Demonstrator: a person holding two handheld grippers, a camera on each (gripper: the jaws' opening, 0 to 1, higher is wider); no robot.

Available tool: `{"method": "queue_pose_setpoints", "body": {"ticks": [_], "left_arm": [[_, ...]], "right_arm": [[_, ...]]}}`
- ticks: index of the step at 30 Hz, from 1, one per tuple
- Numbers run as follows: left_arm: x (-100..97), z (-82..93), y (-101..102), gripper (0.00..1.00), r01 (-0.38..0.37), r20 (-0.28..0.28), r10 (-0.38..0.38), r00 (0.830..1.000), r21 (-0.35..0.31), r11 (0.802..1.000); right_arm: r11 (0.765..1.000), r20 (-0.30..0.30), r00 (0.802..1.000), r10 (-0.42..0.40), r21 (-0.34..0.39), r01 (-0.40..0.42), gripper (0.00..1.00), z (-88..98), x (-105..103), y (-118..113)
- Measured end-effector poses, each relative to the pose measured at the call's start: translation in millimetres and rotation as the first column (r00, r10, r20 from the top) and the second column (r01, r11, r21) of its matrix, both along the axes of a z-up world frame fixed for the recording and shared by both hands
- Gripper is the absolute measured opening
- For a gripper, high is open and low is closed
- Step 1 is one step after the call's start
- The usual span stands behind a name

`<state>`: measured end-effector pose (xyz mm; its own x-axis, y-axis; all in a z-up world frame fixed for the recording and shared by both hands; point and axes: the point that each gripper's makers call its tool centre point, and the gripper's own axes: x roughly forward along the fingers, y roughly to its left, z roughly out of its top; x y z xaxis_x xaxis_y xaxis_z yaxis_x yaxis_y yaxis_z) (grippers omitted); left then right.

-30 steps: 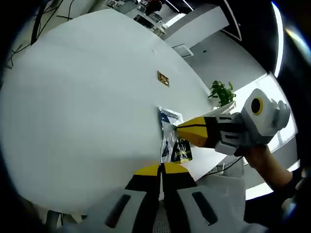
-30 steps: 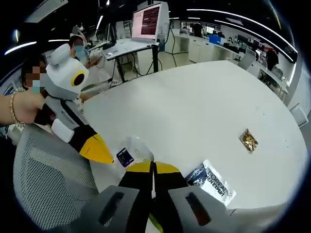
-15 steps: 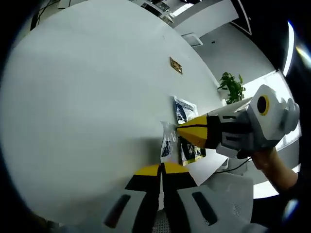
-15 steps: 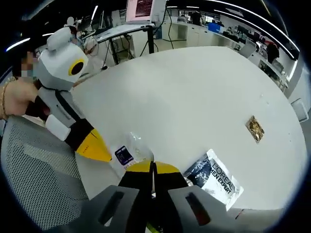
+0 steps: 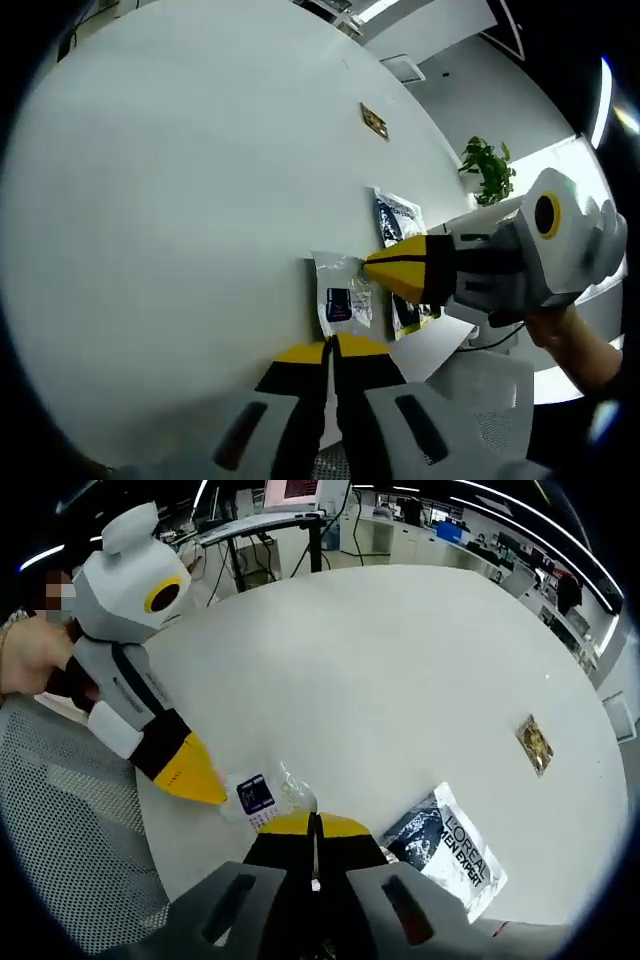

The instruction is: Arrange the skincare products in the storage area until every visible bottle or jar stands upright without overlapping.

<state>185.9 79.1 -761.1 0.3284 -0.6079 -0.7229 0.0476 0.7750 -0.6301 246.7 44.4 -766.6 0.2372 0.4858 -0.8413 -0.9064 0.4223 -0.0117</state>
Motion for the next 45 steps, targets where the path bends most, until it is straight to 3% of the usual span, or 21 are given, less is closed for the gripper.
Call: {"method": "queue_pose_setpoints", "body": {"ticks": [10,15,17,21,22,24,26,27,29,31,33,38,41,45], "left_arm": [[-0.8,0.2,-0.8,0.0,0.02,0.009,-0.02,1.0,0.003,1.0],[-3.8,9.4,13.0,0.01,0.155,0.092,-0.17,0.981,0.15,0.976],[0.9,11.6,15.3,0.03,0.186,0.122,-0.209,0.97,0.178,0.966],[21.5,15.0,15.6,0.09,0.29,0.25,-0.368,0.895,0.3,0.909],[27.6,17.9,9.8,0.1,0.32,0.301,-0.418,0.857,0.326,0.89],[33.2,19.8,-3.1,0.1,0.34,0.351,-0.458,0.816,0.349,0.873],[37.8,17.2,-10.3,0.12,0.373,0.371,-0.518,0.771,0.396,0.839],[38.8,12.7,-12.0,0.13,0.399,0.362,-0.559,0.746,0.429,0.81],[38.4,3.2,-12.0,0.13,0.431,0.331,-0.611,0.719,0.478,0.765],[40.0,-2.8,-10.6,0.14,0.442,0.325,-0.643,0.693,0.513,0.735],[38.8,-6.5,-11.2,0.14,0.441,0.319,-0.64,0.699,0.511,0.738],[39.2,-4.1,-15.2,0.14,0.43,0.33,-0.642,0.692,0.525,0.734],[38.3,-4.6,-14.4,0.14,0.417,0.332,-0.637,0.696,0.535,0.735],[39.3,-6.2,-13.0,0.14,0.404,0.339,-0.633,0.695,0.544,0.735]], "right_arm": [[0.999,0.035,0.998,0.043,-0.009,-0.043,0.01,-1.2,3.4,1.1],[0.999,0.035,0.998,0.052,-0.006,-0.052,0.01,-2.4,3.5,2.6],[0.998,0.038,0.997,0.066,-0.01,-0.066,0.01,-3.2,4.6,3.2],[0.998,0.039,0.997,0.069,-0.008,-0.069,0.01,-3.1,6.3,3.5],[0.998,0.038,0.997,0.068,-0.008,-0.068,0.01,-3.3,6.4,3.5],[0.997,0.038,0.997,0.071,-0.009,-0.071,0.01,-3.1,6.1,3.4],[0.997,0.041,0.996,0.08,-0.01,-0.08,0.01,-3.1,5.9,3.3],[0.997,0.039,0.996,0.079,-0.008,-0.079,0.01,-3.1,6.0,3.2],[0.997,0.038,0.996,0.083,-0.009,-0.083,0.01,-3.4,6.0,3.3],[0.996,0.039,0.995,0.088,-0.011,-0.088,0.01,-3.6,6.2,3.4],[0.996,0.042,0.995,0.094,-0.012,-0.094,0.01,-3.8,6.2,3.5],[0.995,0.047,0.994,0.102,-0.011,-0.101,0.01,-3.8,6.2,3.8],[0.993,0.057,0.992,0.116,-0.016,-0.115,0.02,-4.0,6.7,4.2],[0.99,0.149,0.979,0.143,-0.006,-0.143,0.02,5.4,12.8,4.7]]}}
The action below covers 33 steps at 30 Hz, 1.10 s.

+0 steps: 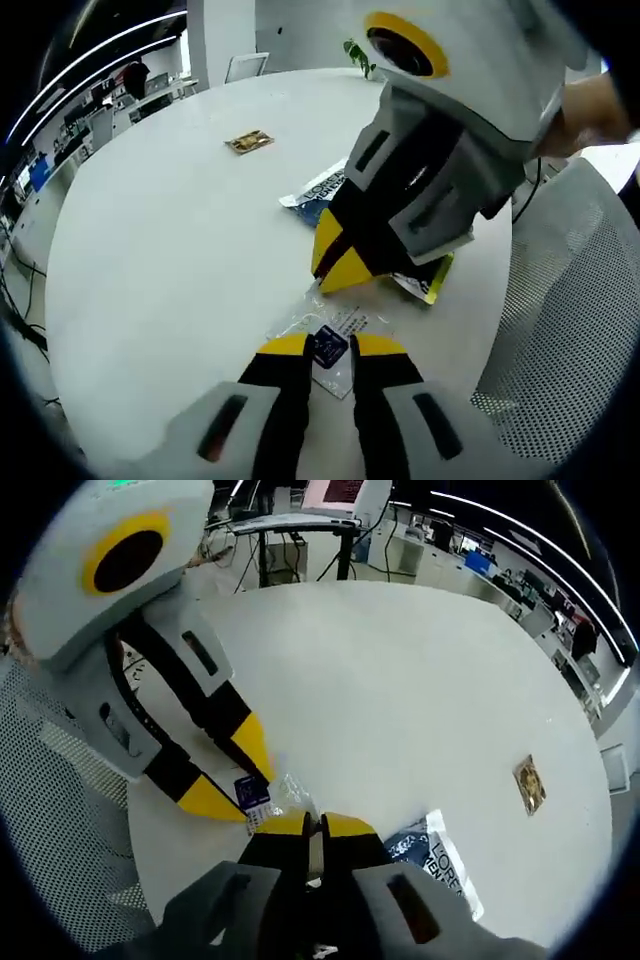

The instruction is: Arrange the skincare products in the storage area until every visible bottle or jar stands upright without overlapping.

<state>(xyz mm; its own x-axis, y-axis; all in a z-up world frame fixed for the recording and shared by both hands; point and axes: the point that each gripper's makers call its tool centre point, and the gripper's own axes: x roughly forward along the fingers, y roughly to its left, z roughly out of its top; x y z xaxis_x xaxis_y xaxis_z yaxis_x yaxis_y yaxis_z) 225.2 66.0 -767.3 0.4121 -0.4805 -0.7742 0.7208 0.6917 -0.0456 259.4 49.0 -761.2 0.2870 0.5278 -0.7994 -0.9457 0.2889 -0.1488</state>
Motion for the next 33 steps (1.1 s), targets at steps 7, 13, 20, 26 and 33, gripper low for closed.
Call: {"method": "queue_pose_setpoints", "body": {"ticks": [7,13,20,26,33], "left_arm": [[-1.2,-0.8,-0.3,0.14,-0.013,0.002,0.013,1.0,-0.003,1.0],[0.7,-2.1,1.0,0.14,-0.035,-0.002,0.035,0.999,-0.016,0.999],[0.2,1.4,0.2,0.21,-0.049,-0.007,0.049,0.999,-0.045,0.998],[0.9,3.3,2.5,0.21,-0.052,-0.001,0.052,0.999,-0.044,0.998],[0.0,13.7,1.9,0.25,-0.051,0.021,0.052,0.998,-0.048,0.998]], "right_arm": [[0.999,0.027,0.999,-0.018,0.044,0.017,0.17,20.9,-2.4,-10.0],[0.997,0.045,0.999,-0.031,0.068,0.028,0.2,28.5,-8.4,-16.8],[0.996,0.034,0.999,-0.033,0.081,0.03,0.22,34.1,-16.7,-22.1],[0.996,0.031,0.999,-0.043,0.082,0.04,0.25,35.4,-18.4,-25.4],[0.993,0.046,0.997,-0.057,0.108,0.052,0.29,45.9,-24.6,-32.3]]}}
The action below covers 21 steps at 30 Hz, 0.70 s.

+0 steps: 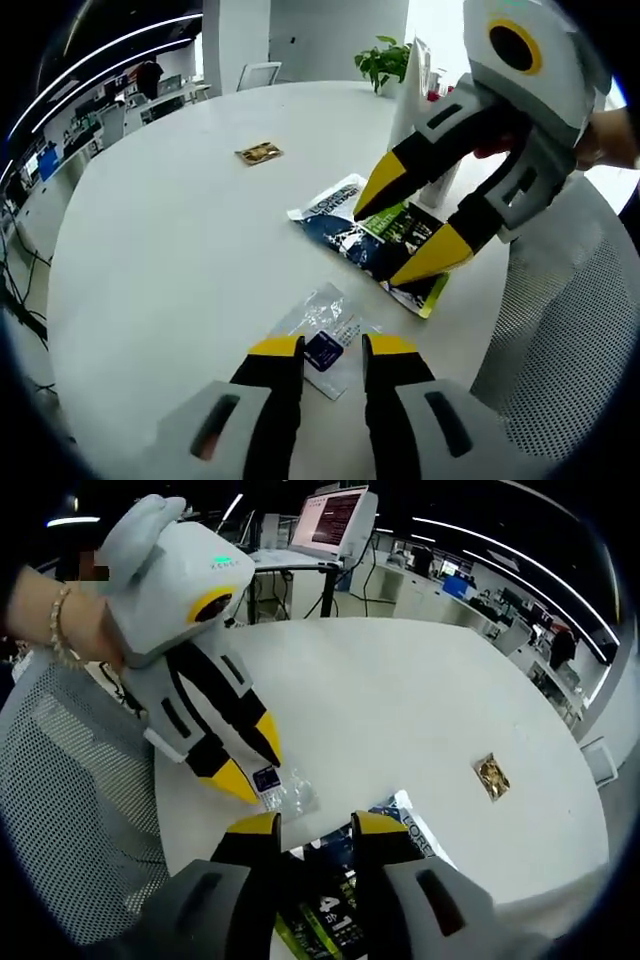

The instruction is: Arrange the skincare products in the storage area until every visible bottle or jar stands upright without overlapping.

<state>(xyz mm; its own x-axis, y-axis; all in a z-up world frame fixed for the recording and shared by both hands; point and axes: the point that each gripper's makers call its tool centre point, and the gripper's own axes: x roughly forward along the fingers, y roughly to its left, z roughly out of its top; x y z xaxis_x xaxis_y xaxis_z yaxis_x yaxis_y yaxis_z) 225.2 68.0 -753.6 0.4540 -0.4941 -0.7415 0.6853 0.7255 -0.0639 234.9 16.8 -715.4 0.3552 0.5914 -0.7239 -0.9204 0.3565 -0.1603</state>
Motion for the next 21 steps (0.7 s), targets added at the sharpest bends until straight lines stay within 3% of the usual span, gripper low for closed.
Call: {"method": "queue_pose_setpoints", "body": {"ticks": [21], "left_arm": [[-16.5,30.7,7.4,0.61,-0.07,0.014,0.07,0.997,-0.025,0.997]], "right_arm": [[0.99,0.081,0.995,-0.057,0.134,0.046,0.62,40.5,-23.4,-24.3]]}}
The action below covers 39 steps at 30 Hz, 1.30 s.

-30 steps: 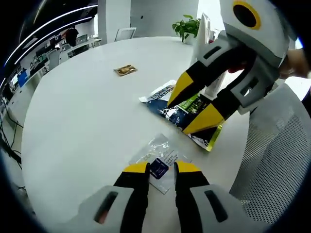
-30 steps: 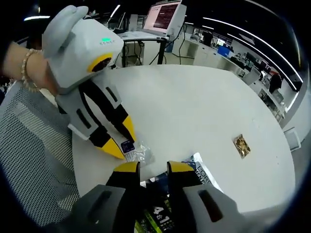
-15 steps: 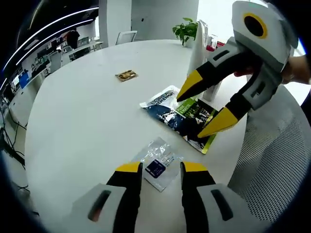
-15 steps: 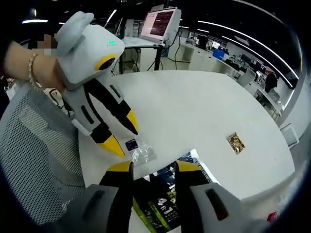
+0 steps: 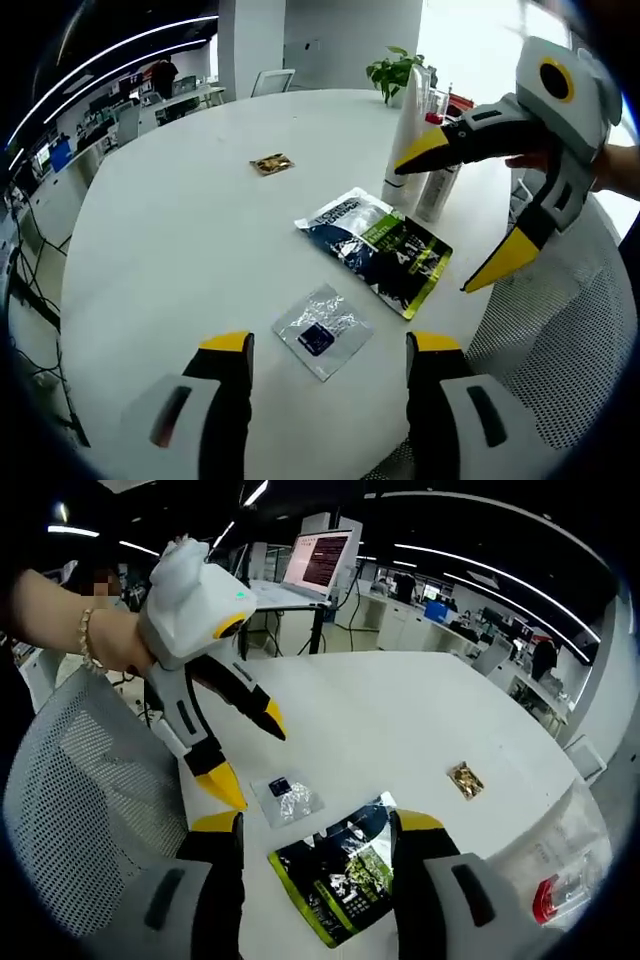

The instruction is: Arrange the skincare products in the storage area until every visible bottle or jar stands upright without overlapping.

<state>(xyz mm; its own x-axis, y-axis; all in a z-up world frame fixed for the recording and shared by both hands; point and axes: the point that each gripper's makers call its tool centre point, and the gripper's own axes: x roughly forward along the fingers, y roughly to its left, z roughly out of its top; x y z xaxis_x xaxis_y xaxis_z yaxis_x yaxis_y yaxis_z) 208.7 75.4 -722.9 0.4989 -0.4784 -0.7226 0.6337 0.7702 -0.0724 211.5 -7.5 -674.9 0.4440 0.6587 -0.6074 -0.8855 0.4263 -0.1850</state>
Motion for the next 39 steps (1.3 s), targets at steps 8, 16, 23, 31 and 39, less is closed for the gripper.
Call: {"method": "queue_pose_setpoints", "body": {"ticks": [8,16,23,31,39], "left_arm": [[-1.5,16.1,2.4,0.73,-0.048,0.02,0.049,0.999,-0.041,0.998],[-4.6,25.3,5.0,0.85,-0.068,0.037,0.07,0.997,-0.069,0.995],[-9.4,39.0,12.4,0.97,-0.103,0.068,0.109,0.992,-0.087,0.991],[-21.4,42.6,27.6,0.99,-0.16,0.063,0.167,0.984,-0.095,0.983],[-29.6,45.5,35.3,0.99,-0.206,0.071,0.214,0.974,-0.111,0.972]], "right_arm": [[0.995,0.053,0.996,-0.078,0.066,0.074,0.81,29.6,-0.6,-18.8],[0.972,0.07,0.976,-0.208,0.123,0.198,0.96,46.9,5.0,-55.2],[0.928,0.056,0.937,-0.345,0.169,0.332,1.0,61.4,4.9,-98.9],[0.886,0.023,0.896,-0.443,0.167,0.433,1.0,50.1,4.1,-140.6],[0.859,-0.024,0.874,-0.484,0.178,0.481,1.0,40.3,1.5,-151.9]]}}
